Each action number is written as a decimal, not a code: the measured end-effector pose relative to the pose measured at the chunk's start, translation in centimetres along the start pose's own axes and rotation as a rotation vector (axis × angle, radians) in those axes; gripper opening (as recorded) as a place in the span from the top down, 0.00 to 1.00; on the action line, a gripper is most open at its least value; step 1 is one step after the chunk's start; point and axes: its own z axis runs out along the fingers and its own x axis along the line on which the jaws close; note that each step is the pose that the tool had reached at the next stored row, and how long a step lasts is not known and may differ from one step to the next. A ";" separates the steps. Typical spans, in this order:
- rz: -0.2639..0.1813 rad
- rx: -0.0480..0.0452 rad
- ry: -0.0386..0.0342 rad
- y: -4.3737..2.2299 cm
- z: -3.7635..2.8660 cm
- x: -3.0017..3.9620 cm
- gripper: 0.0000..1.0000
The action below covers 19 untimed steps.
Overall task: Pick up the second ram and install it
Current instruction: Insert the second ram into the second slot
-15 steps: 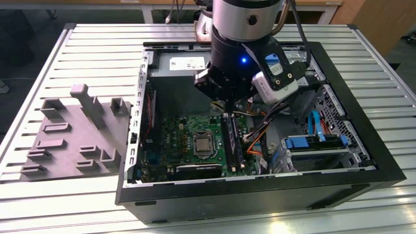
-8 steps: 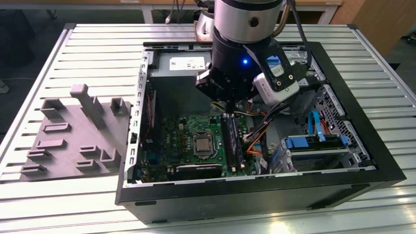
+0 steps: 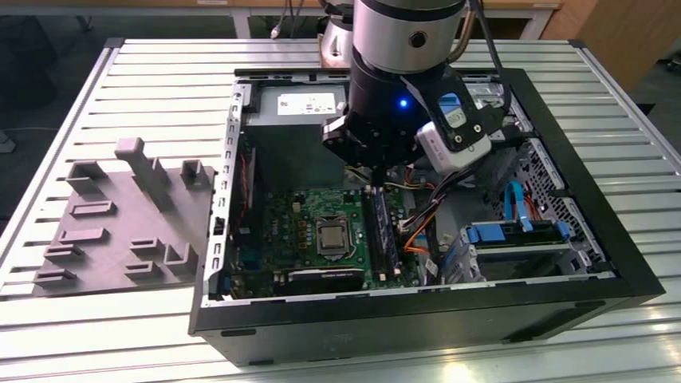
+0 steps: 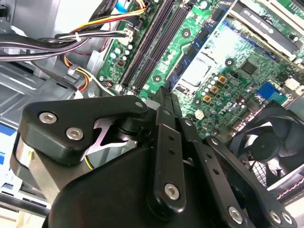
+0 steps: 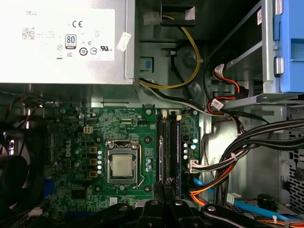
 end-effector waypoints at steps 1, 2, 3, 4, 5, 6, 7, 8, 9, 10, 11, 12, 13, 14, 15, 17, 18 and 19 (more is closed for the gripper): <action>0.000 0.0001 0.0000 0.00 0.03 -0.04 0.88; 0.000 0.0001 0.0000 0.00 0.07 -0.07 0.88; 0.000 0.0001 0.0000 0.00 0.11 -0.10 0.88; 0.000 0.0001 0.0000 -0.01 0.15 -0.13 0.88; 0.000 0.0001 0.0000 -0.01 0.19 -0.16 0.88; 0.000 0.0001 0.0000 -0.01 0.23 -0.18 0.88; 0.000 0.0001 0.0000 -0.01 0.27 -0.22 0.88; 0.000 0.0001 0.0001 -0.01 0.31 -0.25 0.88; 0.000 0.0001 0.0001 -0.01 0.35 -0.28 0.88; 0.000 0.0002 0.0001 -0.01 0.38 -0.31 0.88; 0.000 0.0002 0.0001 -0.01 0.41 -0.33 0.88; 0.000 0.0001 0.0001 -0.02 0.44 -0.36 0.88; 0.000 0.0001 0.0000 -0.02 0.48 -0.38 0.88; 0.000 0.0001 0.0000 -0.02 0.51 -0.41 0.88; 0.000 0.0001 0.0000 -0.02 0.54 -0.44 0.88; 0.000 0.0001 0.0001 -0.02 0.60 -0.50 0.88; 0.000 0.0001 0.0001 -0.02 0.63 -0.51 0.88; 0.000 0.0001 0.0000 -0.02 0.66 -0.51 0.88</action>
